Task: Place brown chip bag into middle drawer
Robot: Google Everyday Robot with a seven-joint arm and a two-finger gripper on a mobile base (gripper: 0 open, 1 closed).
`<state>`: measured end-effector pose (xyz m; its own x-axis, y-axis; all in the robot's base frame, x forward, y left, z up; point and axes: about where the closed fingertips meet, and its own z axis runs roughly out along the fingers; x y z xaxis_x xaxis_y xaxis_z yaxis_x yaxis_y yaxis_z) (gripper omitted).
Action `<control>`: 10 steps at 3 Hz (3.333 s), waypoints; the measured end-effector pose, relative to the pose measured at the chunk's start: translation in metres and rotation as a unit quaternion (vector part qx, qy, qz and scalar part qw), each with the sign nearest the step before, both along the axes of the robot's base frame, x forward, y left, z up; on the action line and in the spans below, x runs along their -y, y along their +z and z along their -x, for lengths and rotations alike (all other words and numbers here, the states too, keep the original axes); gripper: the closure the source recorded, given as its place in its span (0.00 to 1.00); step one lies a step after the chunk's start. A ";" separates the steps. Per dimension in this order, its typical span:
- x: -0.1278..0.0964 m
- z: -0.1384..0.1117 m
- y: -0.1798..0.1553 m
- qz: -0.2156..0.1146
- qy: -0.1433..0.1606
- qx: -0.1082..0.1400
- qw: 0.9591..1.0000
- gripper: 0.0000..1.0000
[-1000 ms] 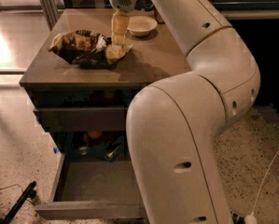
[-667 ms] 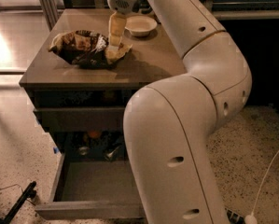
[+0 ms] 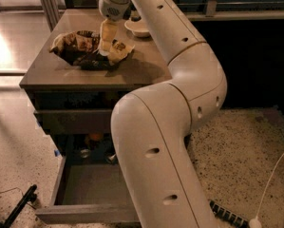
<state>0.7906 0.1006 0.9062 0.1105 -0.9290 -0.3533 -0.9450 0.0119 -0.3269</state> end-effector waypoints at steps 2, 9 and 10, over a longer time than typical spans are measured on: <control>-0.012 0.002 -0.031 -0.001 0.013 -0.026 1.000 0.00; -0.022 0.010 -0.063 -0.001 0.027 -0.053 0.998 1.00; -0.022 0.010 -0.063 -0.001 0.027 -0.053 0.998 1.00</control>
Offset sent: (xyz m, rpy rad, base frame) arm -0.0148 0.0119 -0.0474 -0.0080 0.0963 0.0409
